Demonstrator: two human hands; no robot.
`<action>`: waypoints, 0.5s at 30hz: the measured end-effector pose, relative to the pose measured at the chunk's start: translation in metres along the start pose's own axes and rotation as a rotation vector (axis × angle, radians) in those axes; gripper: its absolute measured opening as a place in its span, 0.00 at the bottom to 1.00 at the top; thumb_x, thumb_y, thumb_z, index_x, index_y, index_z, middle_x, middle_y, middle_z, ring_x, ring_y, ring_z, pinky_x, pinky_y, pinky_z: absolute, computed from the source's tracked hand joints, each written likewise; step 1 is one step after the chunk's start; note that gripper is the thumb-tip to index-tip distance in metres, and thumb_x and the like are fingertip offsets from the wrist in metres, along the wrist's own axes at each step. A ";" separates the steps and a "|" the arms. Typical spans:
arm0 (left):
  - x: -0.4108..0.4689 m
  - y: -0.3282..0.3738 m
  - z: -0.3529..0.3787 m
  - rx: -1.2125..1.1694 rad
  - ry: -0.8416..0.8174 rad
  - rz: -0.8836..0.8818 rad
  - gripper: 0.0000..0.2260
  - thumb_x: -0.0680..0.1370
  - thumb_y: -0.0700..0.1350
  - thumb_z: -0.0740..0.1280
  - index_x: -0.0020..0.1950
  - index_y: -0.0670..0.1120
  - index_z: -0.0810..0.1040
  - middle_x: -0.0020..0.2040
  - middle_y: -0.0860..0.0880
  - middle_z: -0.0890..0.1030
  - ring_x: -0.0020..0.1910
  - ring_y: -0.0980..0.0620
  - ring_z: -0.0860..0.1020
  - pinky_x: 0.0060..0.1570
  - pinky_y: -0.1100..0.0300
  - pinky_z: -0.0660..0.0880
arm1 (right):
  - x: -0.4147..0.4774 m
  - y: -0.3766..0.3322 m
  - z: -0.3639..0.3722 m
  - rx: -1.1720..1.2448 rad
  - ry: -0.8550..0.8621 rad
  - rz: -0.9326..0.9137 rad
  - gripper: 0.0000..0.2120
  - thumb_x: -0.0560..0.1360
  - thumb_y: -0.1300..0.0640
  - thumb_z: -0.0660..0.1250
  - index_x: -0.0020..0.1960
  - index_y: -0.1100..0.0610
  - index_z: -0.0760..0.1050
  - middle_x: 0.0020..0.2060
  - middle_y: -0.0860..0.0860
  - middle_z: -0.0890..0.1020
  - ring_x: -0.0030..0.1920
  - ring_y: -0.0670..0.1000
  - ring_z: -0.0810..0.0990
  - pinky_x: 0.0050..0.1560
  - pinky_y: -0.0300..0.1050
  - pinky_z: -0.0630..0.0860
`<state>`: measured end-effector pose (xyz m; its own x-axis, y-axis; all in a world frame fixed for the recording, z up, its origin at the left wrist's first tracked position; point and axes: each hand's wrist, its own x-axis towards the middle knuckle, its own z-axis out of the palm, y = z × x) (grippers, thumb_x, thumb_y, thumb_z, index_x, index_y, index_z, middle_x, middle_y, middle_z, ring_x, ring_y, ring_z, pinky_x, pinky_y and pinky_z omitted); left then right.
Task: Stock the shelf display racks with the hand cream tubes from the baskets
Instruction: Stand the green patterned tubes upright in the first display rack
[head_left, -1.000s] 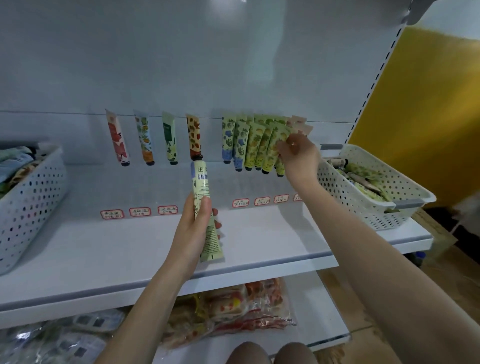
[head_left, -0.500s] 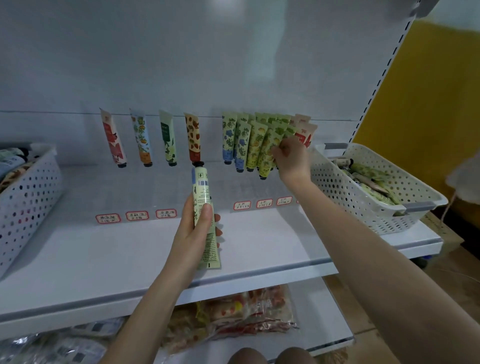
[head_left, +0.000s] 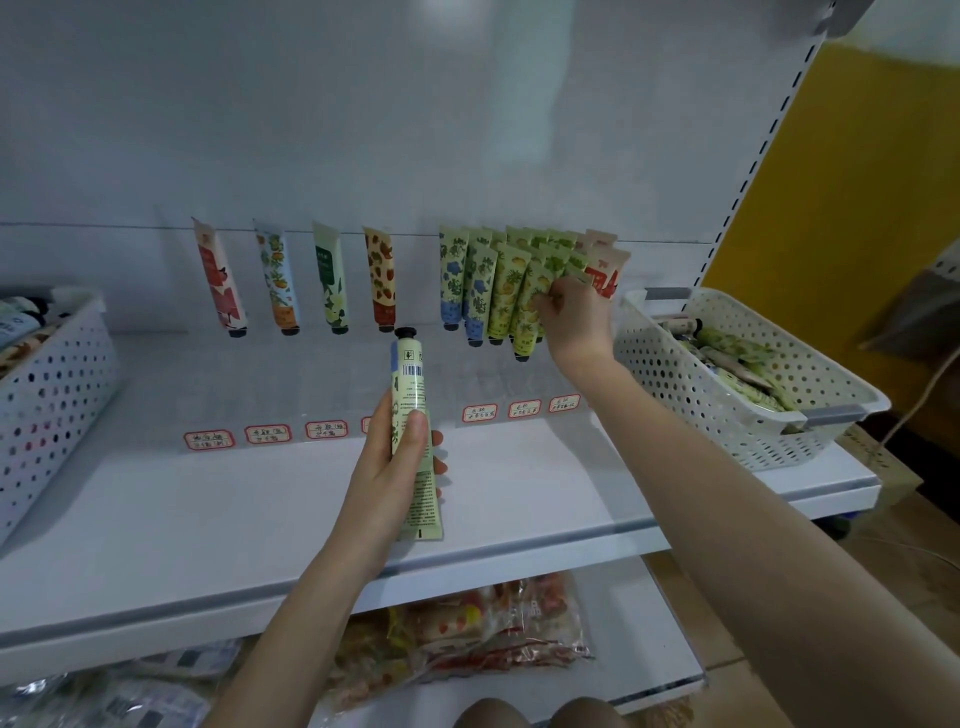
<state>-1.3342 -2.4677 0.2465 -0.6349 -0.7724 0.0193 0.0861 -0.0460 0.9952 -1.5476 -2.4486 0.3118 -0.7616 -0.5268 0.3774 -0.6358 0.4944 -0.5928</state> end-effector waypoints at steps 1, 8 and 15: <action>0.000 0.000 0.000 0.000 0.000 0.000 0.20 0.79 0.52 0.56 0.72 0.58 0.60 0.46 0.49 0.79 0.33 0.60 0.79 0.33 0.63 0.79 | 0.000 0.000 0.000 0.001 -0.004 0.003 0.08 0.79 0.61 0.58 0.46 0.63 0.73 0.35 0.54 0.73 0.35 0.52 0.69 0.27 0.38 0.60; -0.002 0.005 0.001 0.000 0.009 0.003 0.18 0.80 0.51 0.56 0.70 0.59 0.61 0.46 0.50 0.79 0.31 0.63 0.78 0.30 0.67 0.76 | -0.001 0.005 0.000 0.075 -0.038 0.010 0.06 0.78 0.59 0.60 0.43 0.58 0.67 0.28 0.47 0.67 0.29 0.44 0.64 0.27 0.38 0.59; -0.002 0.011 0.004 0.004 0.003 0.012 0.15 0.80 0.49 0.55 0.67 0.58 0.62 0.44 0.50 0.78 0.30 0.63 0.77 0.28 0.68 0.75 | -0.003 0.007 -0.006 0.109 -0.049 0.033 0.16 0.77 0.58 0.62 0.33 0.53 0.62 0.28 0.46 0.66 0.28 0.44 0.64 0.27 0.40 0.57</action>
<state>-1.3349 -2.4636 0.2576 -0.6313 -0.7749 0.0307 0.0903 -0.0341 0.9953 -1.5505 -2.4397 0.3108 -0.7734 -0.5456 0.3227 -0.5906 0.4353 -0.6795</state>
